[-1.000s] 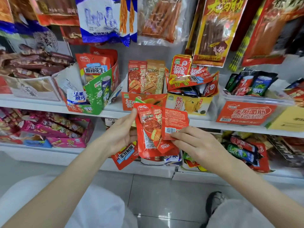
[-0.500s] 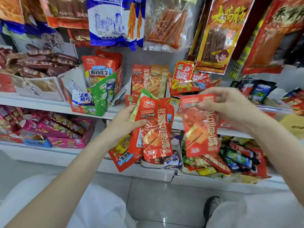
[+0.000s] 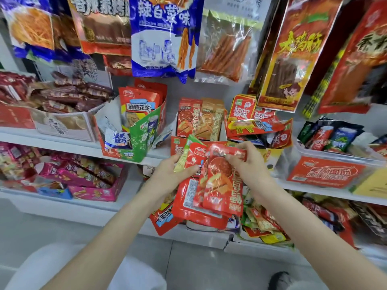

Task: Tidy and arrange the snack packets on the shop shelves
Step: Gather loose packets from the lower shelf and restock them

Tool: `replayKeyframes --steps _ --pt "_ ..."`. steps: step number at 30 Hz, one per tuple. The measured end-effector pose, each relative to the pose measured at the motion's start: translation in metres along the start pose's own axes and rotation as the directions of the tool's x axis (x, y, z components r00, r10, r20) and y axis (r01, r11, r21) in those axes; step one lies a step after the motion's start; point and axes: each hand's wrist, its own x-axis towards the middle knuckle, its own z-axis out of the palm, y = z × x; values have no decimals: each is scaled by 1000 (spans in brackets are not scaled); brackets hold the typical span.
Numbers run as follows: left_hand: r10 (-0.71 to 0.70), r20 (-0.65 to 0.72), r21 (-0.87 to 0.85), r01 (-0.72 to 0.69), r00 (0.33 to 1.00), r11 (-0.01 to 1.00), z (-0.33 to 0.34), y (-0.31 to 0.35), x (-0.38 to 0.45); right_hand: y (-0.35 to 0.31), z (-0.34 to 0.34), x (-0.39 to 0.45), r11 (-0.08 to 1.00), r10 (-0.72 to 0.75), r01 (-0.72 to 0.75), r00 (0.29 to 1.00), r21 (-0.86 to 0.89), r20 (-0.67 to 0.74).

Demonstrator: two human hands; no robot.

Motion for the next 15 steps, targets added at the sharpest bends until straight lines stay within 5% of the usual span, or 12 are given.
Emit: replayKeyframes --steps 7,15 --pt "84 -73 -41 -87 994 995 1 20 5 -29 15 30 944 -318 325 868 -48 -381" --pt "39 -127 -113 -54 991 992 -12 33 13 -35 20 55 878 -476 407 796 -250 -375"
